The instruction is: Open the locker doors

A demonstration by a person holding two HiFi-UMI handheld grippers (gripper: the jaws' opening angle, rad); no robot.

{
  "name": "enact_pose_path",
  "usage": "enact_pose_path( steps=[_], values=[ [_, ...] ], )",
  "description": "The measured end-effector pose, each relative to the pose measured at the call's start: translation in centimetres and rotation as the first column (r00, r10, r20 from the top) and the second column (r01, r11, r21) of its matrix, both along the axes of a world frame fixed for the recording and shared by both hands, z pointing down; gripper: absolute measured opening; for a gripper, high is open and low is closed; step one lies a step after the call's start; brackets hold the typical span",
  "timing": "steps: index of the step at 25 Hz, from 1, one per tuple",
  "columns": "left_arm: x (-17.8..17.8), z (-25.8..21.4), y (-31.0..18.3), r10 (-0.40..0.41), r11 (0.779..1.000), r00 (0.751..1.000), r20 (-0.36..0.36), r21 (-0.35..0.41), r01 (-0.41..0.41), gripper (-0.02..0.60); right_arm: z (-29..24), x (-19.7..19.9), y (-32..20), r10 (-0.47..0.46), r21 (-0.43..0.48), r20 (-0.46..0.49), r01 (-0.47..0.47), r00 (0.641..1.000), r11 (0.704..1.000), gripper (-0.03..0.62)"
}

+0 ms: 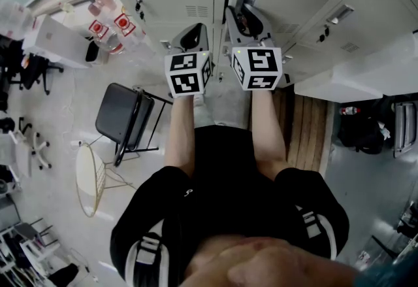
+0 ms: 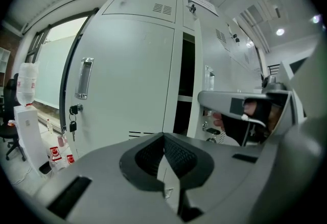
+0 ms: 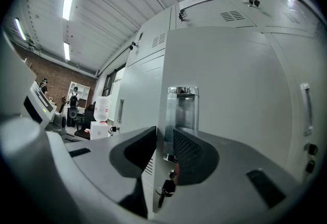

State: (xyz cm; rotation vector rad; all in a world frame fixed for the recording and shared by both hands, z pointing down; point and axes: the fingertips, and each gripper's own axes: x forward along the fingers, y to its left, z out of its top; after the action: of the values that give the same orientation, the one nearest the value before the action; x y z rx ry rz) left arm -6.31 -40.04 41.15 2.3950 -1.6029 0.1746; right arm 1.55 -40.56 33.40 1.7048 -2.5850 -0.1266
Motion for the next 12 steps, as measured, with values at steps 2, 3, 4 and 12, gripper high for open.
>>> enact_pose_path(
  steps=[2, 3, 4, 12],
  values=[
    [0.2, 0.1, 0.7, 0.0, 1.0, 1.0, 0.001, -0.003, 0.0, 0.011, 0.0, 0.2, 0.8, -0.007, -0.001, 0.005, 0.007, 1.0, 1.0, 0.115],
    [0.4, 0.1, 1.1, 0.001, 1.0, 1.0, 0.001, -0.005, -0.001, 0.011, 0.0, 0.2, 1.2, -0.011, -0.002, 0.008, 0.011, 1.0, 1.0, 0.115],
    [0.6, 0.1, 1.4, 0.002, 1.0, 1.0, 0.001, -0.005, -0.002, 0.011, 0.0, 0.3, 1.6, -0.015, -0.003, 0.012, 0.015, 1.0, 1.0, 0.115],
    [2.7, -0.1, 3.4, 0.04, 0.999, 0.999, 0.004, 0.004, -0.04, 0.011, 0.0, 0.9, 4.4, -0.053, -0.008, 0.018, 0.053, 0.998, 0.999, 0.118]
  ],
)
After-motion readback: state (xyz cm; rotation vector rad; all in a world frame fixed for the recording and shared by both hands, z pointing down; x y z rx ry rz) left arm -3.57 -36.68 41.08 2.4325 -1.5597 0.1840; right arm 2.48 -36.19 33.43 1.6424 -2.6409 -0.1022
